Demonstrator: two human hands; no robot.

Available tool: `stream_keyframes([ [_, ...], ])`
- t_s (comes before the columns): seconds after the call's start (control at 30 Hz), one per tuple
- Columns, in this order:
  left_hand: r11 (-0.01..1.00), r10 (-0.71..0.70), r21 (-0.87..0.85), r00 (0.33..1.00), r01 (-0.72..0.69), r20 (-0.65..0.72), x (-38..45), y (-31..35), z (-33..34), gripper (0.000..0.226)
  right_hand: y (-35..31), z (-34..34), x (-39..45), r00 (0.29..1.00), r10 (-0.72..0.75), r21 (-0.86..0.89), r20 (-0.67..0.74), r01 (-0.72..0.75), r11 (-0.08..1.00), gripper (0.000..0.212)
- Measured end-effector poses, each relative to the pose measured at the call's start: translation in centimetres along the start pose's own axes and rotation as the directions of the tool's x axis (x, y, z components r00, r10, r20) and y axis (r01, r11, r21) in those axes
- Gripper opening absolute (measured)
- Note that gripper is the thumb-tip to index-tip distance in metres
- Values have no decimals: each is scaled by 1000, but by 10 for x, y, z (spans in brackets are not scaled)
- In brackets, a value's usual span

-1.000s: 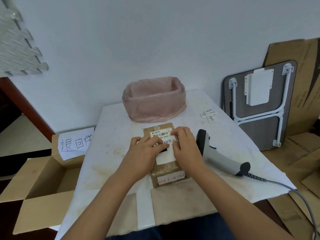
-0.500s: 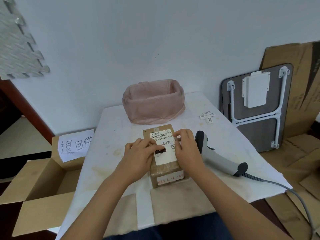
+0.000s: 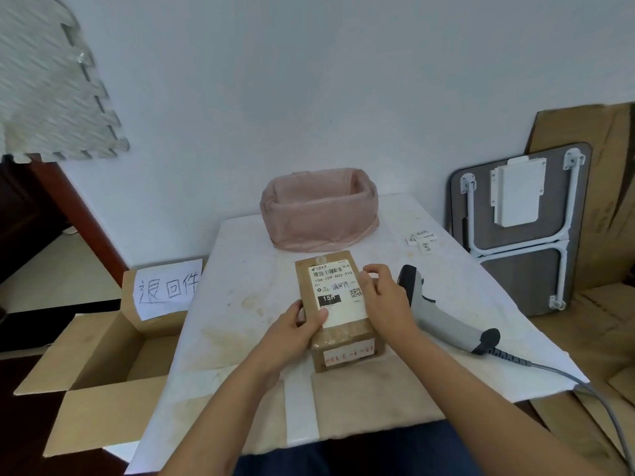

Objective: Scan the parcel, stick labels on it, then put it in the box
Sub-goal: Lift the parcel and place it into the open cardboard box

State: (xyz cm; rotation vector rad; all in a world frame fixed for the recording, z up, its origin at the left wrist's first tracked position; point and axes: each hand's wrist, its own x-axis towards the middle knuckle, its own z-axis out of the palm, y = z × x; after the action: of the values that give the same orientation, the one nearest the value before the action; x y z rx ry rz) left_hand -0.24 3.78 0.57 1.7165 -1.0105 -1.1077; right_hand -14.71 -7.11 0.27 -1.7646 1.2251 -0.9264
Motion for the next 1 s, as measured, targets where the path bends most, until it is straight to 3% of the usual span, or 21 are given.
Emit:
stream_keyframes([
  [0.13, 990, 71, -120, 997, -73, -18, -3, -3, -13, 69, -17, -1, -2, 998, 67, 279, 7, -66, 958, 32],
  [0.33, 970, 150, -174, 982, -168, -115, -8, 0, -28, 79, -41, 11, -1, 999, 28, 486, 37, -43, 873, 29],
  [0.63, 949, 236, -168, 953, -268, -188, -14, -3, -52, 80, -62, 28, -1, 1000, -2, 454, 18, -6, 891, 24],
  [0.77, 940, 218, -213, 950, -266, -224, -15, -9, -70, 78, -75, 43, -1, 1000, -1, 441, 23, -10, 897, 13],
  [0.87, 938, 183, -244, 951, -245, -251, -17, -17, -92, 75, -85, 61, 3, 999, -7, 413, 32, -7, 911, 17],
  [1.0, 946, 102, -249, 919, -208, -380, -22, -29, -140, 78, -103, 99, 12, 992, -47, 330, 118, 6, 944, 17],
])
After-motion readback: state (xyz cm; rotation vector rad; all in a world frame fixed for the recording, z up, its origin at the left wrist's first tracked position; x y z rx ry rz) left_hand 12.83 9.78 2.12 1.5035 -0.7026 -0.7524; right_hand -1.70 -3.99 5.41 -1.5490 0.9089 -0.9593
